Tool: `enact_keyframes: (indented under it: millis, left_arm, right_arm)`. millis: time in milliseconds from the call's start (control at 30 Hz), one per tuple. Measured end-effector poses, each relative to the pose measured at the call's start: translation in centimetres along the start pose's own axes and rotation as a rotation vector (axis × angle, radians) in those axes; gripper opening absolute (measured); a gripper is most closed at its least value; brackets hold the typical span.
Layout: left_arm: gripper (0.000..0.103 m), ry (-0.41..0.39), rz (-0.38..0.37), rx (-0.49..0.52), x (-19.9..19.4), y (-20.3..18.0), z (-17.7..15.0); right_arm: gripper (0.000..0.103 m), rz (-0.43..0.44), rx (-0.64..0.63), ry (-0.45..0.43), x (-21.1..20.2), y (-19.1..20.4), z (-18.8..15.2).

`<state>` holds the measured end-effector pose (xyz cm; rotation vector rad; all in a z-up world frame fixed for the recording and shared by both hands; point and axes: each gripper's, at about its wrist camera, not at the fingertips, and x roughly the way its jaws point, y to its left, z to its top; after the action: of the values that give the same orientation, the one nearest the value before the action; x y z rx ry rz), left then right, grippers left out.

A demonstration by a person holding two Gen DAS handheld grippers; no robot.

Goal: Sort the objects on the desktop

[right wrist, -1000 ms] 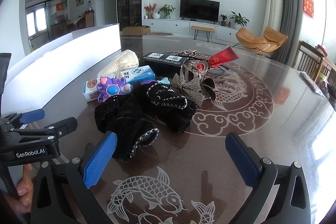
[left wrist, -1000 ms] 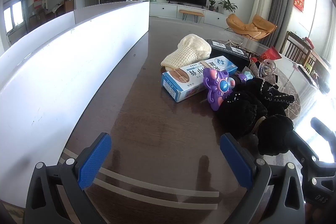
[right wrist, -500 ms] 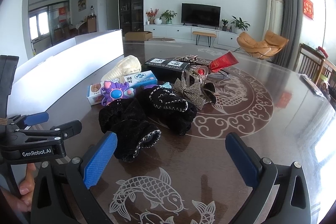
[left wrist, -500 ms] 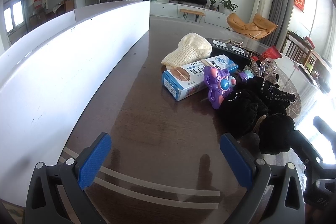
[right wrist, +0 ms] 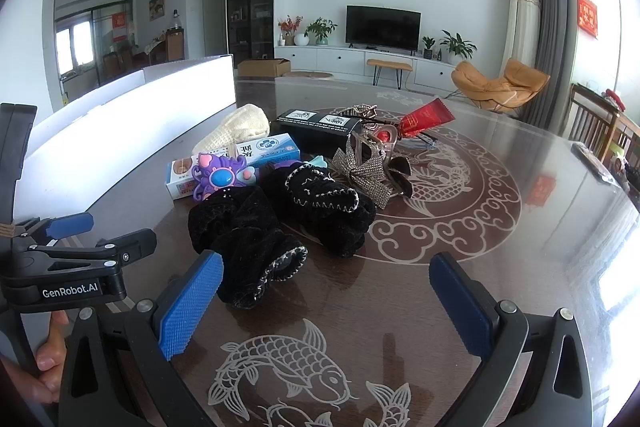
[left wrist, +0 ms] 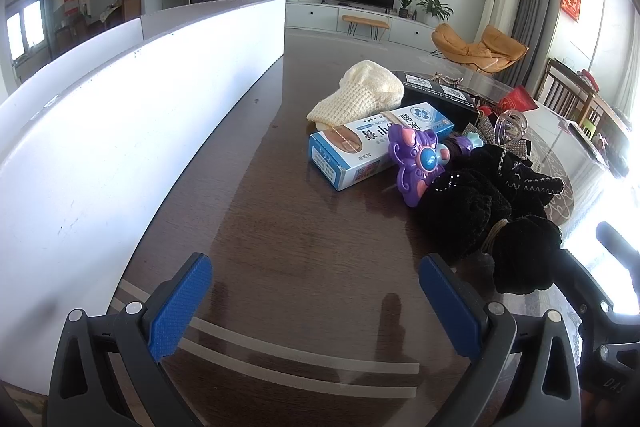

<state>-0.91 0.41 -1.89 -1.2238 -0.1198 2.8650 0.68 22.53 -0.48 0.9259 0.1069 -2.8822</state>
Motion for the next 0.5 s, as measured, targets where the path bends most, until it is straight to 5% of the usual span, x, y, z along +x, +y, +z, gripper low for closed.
enact_keyframes:
  millis: [500]
  left_arm:
    - [0.103,0.022,0.005,0.017,0.17,-0.15,-0.19]
  right_arm:
    - [0.103,0.009,-0.010,0.009,0.21,0.27,-0.07]
